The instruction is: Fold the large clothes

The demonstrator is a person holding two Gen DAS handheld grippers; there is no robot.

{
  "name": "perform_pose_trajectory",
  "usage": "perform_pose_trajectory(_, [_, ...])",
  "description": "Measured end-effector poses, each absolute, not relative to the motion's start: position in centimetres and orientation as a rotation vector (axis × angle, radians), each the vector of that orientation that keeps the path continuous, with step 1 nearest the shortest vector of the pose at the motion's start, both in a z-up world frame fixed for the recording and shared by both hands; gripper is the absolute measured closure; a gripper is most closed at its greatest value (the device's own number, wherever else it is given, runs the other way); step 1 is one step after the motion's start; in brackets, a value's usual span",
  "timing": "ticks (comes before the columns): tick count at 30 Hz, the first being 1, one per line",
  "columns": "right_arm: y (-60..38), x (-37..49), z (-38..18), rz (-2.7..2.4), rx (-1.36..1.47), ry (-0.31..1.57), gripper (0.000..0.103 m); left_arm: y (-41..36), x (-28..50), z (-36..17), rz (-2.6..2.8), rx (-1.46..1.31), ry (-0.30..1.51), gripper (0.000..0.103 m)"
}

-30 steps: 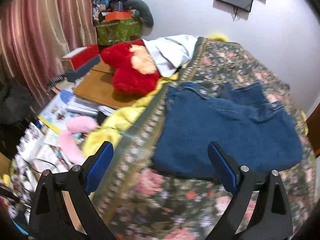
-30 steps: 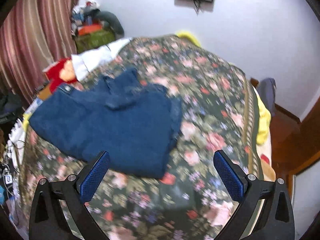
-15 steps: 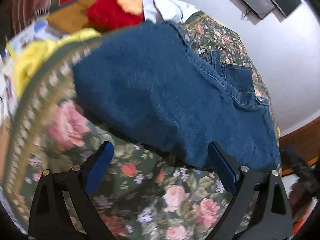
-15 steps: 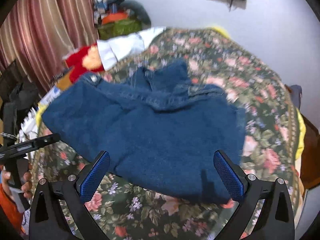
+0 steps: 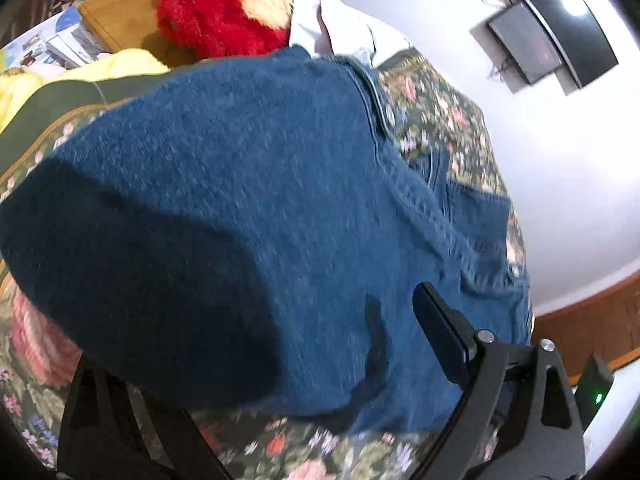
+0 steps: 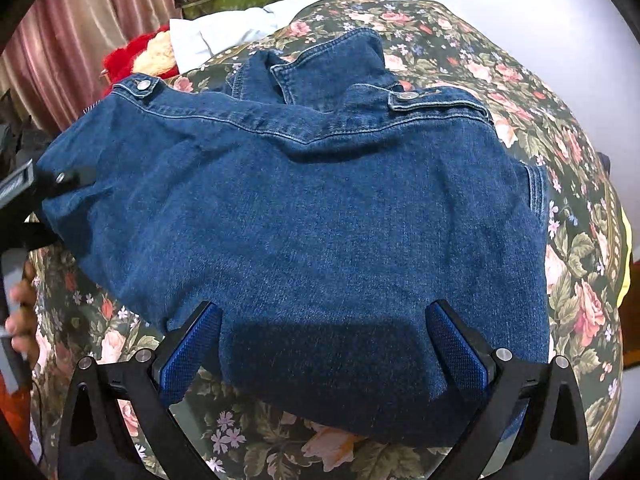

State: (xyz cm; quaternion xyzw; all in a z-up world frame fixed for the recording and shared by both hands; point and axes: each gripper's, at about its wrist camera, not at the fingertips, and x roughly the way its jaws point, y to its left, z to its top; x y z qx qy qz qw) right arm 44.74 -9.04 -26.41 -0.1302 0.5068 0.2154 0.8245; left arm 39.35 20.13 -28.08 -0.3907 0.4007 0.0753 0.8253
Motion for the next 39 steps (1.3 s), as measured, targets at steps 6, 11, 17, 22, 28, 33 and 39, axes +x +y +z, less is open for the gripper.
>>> perform_pose_trajectory(6, [-9.5,44.9,-25.9,0.48,-0.22,1.095,0.0,20.8,39.4,-27.1,0.301,-0.78,0.841,0.055])
perform_pose_trajectory(11, [-9.9,45.1,-25.3,0.484,-0.149,1.123,0.0,19.6,39.3,-25.5,0.295,-0.655,0.843,0.069])
perform_pose_trajectory(17, [-10.6,45.3,-23.6,0.528,0.051,1.152,0.0,16.7,38.0,-21.8,0.269,-0.466,0.781,0.08])
perform_pose_trajectory(22, [-9.4,45.7,-22.4,0.562,0.127,1.159,0.0,16.1,36.2,-19.6,0.246,-0.441,0.733,0.083])
perform_pose_trajectory(28, [-4.7,45.4,-22.8,0.611,-0.002,1.14,0.0,16.4,34.5,-18.1,0.263,-0.41,0.694,0.083])
perform_pose_trajectory(33, [0.2,45.4,-26.9,0.653,-0.157,1.224,0.0,16.4,33.8,-17.9,0.284,-0.345,0.693,0.083])
perform_pose_trajectory(39, [3.1,45.2,-29.7,0.676,-0.252,1.269,0.0,13.9,34.6,-17.6,0.3,-0.173,0.687,0.084])
